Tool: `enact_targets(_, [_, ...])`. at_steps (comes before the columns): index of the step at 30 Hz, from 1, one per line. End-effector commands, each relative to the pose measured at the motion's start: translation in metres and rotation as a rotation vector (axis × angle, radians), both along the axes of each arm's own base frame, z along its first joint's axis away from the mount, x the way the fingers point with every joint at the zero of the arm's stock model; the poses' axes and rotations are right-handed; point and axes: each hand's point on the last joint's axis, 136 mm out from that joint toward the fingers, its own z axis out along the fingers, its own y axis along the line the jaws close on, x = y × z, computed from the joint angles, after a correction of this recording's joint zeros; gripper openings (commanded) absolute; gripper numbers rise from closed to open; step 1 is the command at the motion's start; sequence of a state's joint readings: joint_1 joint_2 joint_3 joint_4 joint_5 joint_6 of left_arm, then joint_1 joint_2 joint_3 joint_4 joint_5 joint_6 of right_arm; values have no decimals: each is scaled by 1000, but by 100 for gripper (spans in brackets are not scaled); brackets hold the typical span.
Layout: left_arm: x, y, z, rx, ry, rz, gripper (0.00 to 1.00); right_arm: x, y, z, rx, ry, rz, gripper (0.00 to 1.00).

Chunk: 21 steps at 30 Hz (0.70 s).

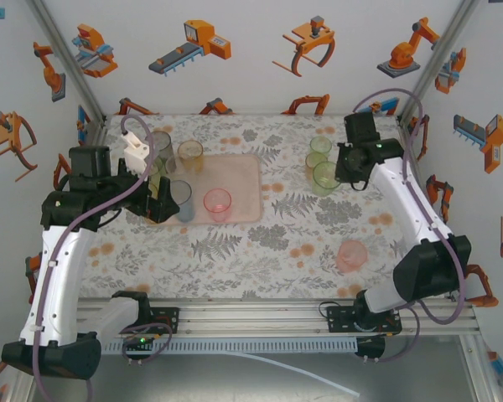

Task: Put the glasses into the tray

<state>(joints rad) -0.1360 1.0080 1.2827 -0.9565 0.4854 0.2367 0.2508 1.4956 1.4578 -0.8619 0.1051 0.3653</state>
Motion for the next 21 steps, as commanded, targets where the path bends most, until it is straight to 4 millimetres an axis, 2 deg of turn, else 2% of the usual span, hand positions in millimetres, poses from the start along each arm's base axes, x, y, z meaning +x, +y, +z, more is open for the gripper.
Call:
enact_targets(1, [-1,-2,4,-35,0,0,97,12,29,18,33,-54,15,1])
enact_targets(11, [-6,1,8,-47,-14,10,97,44,138,14,17,-70,185,2])
enact_targets(16, [-7,1,13,-64,-20,11,97,54,187,4,-1,-72,260,2])
enact_targets(21, [-7,0,14,-70,-16,10,97,64,227,-7,-1,-69,311,2])
